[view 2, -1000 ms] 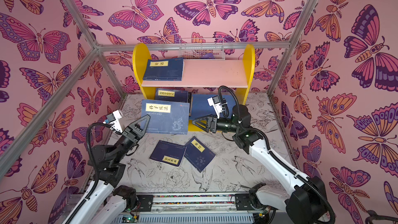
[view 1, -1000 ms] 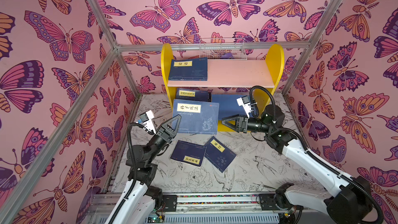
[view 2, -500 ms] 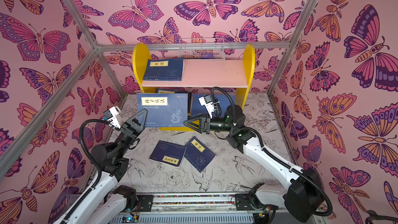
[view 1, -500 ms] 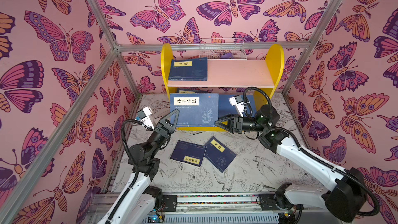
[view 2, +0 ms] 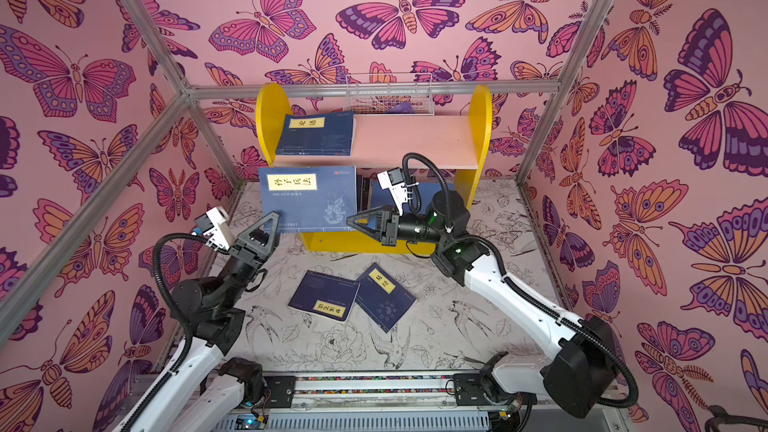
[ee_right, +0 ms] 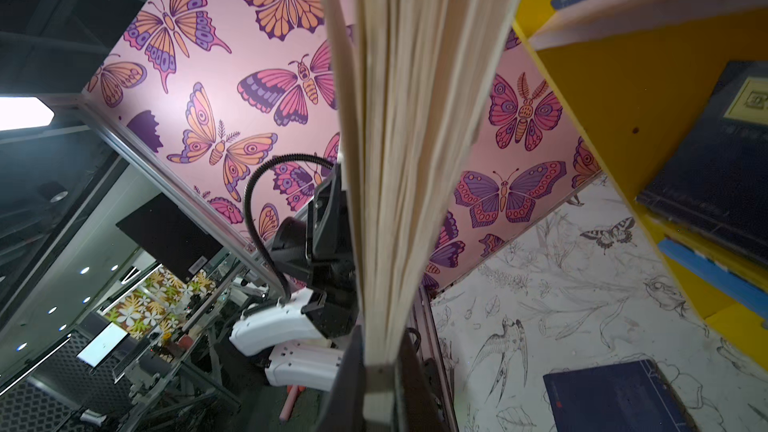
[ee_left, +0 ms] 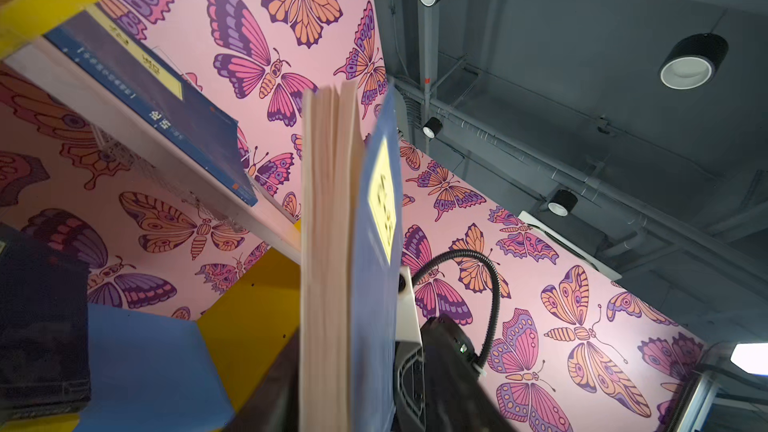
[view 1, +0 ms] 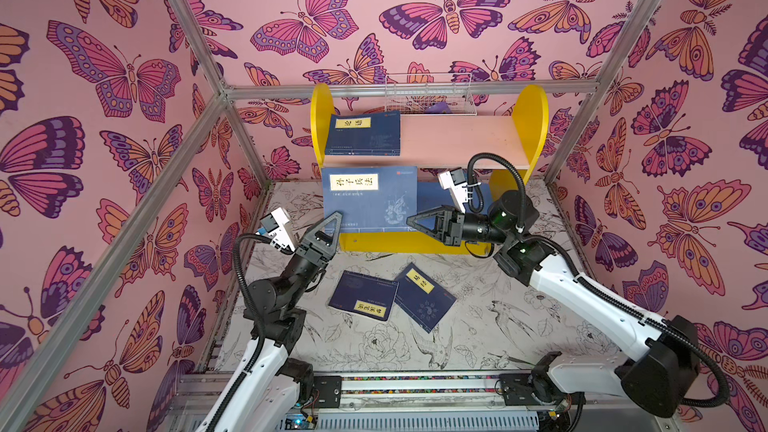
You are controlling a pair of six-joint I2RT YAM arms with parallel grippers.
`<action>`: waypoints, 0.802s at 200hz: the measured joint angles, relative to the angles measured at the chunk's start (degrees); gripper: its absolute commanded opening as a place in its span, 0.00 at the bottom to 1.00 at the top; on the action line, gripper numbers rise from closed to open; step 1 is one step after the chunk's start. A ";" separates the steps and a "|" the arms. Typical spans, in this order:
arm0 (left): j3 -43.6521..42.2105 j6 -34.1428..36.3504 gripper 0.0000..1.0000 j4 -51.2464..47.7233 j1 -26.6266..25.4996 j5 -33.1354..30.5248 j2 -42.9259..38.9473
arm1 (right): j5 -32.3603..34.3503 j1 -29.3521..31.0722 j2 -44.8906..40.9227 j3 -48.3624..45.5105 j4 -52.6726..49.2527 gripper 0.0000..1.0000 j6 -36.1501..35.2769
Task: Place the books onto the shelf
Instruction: 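Carry the book onto the upper shelf with the right gripper while the left gripper releases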
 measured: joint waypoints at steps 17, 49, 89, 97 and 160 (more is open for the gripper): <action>0.50 1.81 0.72 -6.64 0.00 -1.62 -2.56 | 2.14 -0.63 2.25 9.44 -7.28 0.00 -4.44; 1.75 5.60 0.72 -18.45 0.00 -4.74 -6.40 | 7.02 -3.06 8.35 27.67 -18.23 0.00 -10.93; 1.68 7.58 0.71 -27.61 0.00 -7.13 -8.50 | 14.29 -4.07 20.85 46.82 -29.42 0.00 -18.05; 1.64 7.63 0.72 -28.70 0.00 -7.37 -8.70 | 14.97 -4.07 23.43 49.44 -30.99 0.00 -18.82; 1.20 7.82 0.72 -31.74 0.00 -7.74 -9.18 | 16.24 -4.11 35.89 60.43 -39.04 0.00 -18.53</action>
